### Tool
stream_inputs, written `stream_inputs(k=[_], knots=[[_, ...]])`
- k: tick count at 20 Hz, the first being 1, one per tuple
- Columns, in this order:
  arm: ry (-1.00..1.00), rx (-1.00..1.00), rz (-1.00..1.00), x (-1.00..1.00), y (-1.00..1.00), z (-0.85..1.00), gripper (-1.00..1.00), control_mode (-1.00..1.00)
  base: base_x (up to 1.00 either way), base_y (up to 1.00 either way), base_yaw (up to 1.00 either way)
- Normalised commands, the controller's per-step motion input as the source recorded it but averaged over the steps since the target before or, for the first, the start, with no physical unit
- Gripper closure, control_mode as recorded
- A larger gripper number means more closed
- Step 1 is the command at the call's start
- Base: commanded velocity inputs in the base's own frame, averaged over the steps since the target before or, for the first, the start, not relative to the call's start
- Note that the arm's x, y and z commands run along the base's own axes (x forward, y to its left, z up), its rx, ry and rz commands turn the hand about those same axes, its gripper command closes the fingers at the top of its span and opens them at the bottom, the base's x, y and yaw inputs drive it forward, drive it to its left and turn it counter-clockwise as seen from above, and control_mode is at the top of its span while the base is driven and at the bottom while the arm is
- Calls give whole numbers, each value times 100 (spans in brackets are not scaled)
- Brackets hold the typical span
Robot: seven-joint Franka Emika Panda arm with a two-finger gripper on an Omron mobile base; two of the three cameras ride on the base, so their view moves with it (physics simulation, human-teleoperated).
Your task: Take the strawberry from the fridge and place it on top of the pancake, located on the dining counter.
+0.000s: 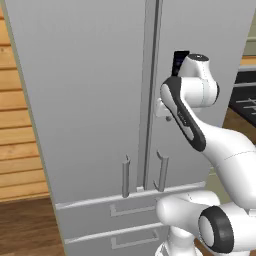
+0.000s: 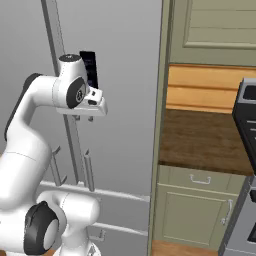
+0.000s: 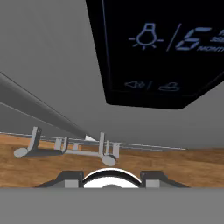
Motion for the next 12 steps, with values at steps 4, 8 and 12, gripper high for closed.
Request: stream_inputs(k=[4, 8, 12], knots=[[0, 0, 0, -1, 0, 0, -100, 100, -17, 0, 0], [0, 0, 0, 0, 0, 0, -100, 100, -47, 9, 0], [0, 0, 0, 0, 0, 0, -100, 100, -36, 56, 0]])
